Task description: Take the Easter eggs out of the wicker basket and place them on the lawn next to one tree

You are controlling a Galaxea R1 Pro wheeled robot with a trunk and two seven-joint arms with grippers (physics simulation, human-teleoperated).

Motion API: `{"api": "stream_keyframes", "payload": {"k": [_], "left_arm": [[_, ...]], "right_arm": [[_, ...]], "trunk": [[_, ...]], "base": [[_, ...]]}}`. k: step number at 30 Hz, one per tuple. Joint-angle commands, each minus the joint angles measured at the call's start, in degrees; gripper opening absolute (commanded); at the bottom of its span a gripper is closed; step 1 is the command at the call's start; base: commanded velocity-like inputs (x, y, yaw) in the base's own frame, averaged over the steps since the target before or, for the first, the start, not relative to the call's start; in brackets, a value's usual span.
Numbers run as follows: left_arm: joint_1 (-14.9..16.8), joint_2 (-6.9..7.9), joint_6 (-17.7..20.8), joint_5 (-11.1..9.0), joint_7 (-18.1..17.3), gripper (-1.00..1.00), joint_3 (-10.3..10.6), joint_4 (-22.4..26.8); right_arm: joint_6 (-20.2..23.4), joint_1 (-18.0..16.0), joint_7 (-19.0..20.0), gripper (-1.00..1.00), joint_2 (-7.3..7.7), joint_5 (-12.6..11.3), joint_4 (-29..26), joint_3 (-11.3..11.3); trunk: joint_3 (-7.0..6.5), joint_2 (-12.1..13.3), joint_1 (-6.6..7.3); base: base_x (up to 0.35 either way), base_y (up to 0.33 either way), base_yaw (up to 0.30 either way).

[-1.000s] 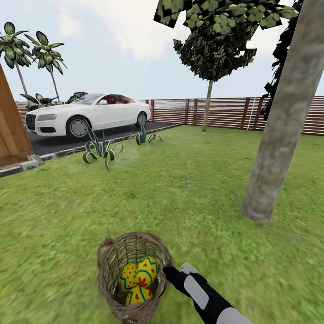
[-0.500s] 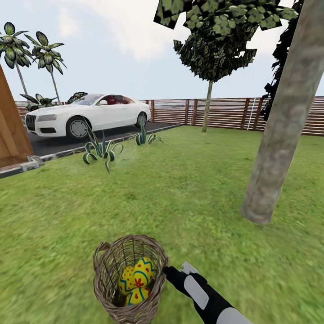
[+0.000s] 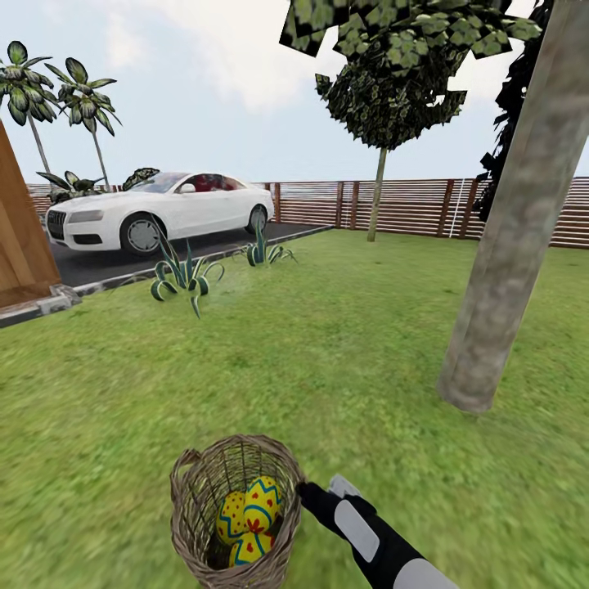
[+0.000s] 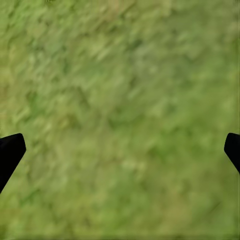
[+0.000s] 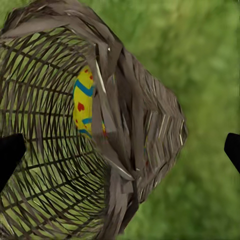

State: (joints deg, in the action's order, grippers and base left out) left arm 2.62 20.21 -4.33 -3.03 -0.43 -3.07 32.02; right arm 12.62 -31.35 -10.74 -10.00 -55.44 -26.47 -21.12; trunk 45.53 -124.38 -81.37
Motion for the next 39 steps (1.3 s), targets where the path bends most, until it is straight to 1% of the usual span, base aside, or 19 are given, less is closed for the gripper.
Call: {"api": "stream_keyframes", "payload": {"k": [1, 5, 9, 18, 27, 29, 39], "left_arm": [[0.0, 0.00, -0.2, -0.3, -0.1, 1.00, 0.0, 0.0], [0.0, 0.03, -0.2, -0.3, -0.1, 1.00, 0.0, -0.1], [0.0, 0.07, -0.2, -0.3, -0.1, 1.00, 0.0, -0.1], [0.0, 0.09, -0.2, -0.3, 0.0, 1.00, 0.0, -0.2], [0.0, 0.01, -0.2, -0.2, 0.1, 1.00, 0.0, -0.2], [0.7, 0.67, 0.2, -0.3, 0.6, 1.00, 0.3, 0.0], [0.7, 0.71, 0.2, -0.3, 0.6, 1.00, 0.3, 0.0]], "right_arm": [[0.1, 0.0, -0.3, 1.00, 0.00, -0.2, -0.3, -0.1], [-1.7, 0.0, 0.0, 1.00, 0.00, -0.3, -0.6, -0.1], [-2.4, 0.1, 0.0, 1.00, 0.72, -0.4, -0.7, -0.1], [-2.7, 0.1, 0.0, 1.00, 1.36, -0.5, -0.7, -0.1], [-2.7, 0.1, -0.1, 1.00, 2.71, -0.5, -0.7, -0.1], [-2.3, -0.5, -0.2, 1.00, 2.88, -0.1, -1.3, -0.7], [-2.3, -0.4, -0.2, 1.00, 2.88, -0.1, -1.6, -0.9]], "trunk": [[-0.13, 0.4, 0.24], [-0.84, 2.0, 1.11], [-1.56, 3.6, 1.99], [-3.18, 7.2, 3.97], [-4.79, 10.8, 5.95], [-5.15, 11.6, 6.38], [-5.15, 11.6, 6.38]], "base": [[0.000, 0.000, 0.000], [0.000, 0.000, 0.000], [0.000, 0.000, 0.000], [0.000, 0.000, 0.000], [0.000, 0.000, 0.000], [0.000, 0.000, 0.000], [0.000, 0.000, 0.000]]}}
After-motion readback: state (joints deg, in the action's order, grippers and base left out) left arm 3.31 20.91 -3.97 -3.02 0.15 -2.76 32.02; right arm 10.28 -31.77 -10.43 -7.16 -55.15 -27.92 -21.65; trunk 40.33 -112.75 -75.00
